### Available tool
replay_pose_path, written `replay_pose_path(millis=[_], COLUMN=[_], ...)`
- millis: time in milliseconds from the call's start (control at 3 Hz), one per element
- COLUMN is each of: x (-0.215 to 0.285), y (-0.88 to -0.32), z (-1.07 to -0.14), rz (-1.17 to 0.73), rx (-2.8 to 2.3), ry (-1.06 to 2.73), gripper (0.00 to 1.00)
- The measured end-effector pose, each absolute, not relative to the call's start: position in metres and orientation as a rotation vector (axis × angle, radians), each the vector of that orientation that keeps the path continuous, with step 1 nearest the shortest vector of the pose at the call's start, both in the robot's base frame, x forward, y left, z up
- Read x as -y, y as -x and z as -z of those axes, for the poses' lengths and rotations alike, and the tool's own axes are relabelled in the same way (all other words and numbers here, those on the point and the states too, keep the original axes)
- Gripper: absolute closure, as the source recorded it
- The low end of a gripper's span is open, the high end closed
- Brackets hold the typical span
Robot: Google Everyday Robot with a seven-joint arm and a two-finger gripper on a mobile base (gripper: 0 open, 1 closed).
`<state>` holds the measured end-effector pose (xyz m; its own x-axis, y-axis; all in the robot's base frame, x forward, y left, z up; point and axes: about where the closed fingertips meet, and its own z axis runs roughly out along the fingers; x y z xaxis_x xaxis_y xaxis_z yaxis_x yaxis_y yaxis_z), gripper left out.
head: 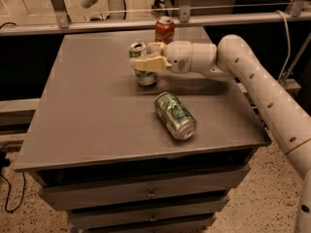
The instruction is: Place 7up can upright
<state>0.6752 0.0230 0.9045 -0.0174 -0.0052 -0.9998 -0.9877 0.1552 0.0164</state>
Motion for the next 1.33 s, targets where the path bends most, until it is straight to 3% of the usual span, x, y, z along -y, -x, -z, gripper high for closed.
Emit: replay_pose_path(millis=[333,667,1333], x=[-0.008,0.003,0.006], y=[-0.678,-0.679,-0.679], z=[-0.895,-0.892,-0.893], rz=[-1.152,-1.155,-1.153], rx=[-1.275,-1.278,-1.284], ry=[1.048,1.058,1.064], gripper=[1.0,0.83,0.36])
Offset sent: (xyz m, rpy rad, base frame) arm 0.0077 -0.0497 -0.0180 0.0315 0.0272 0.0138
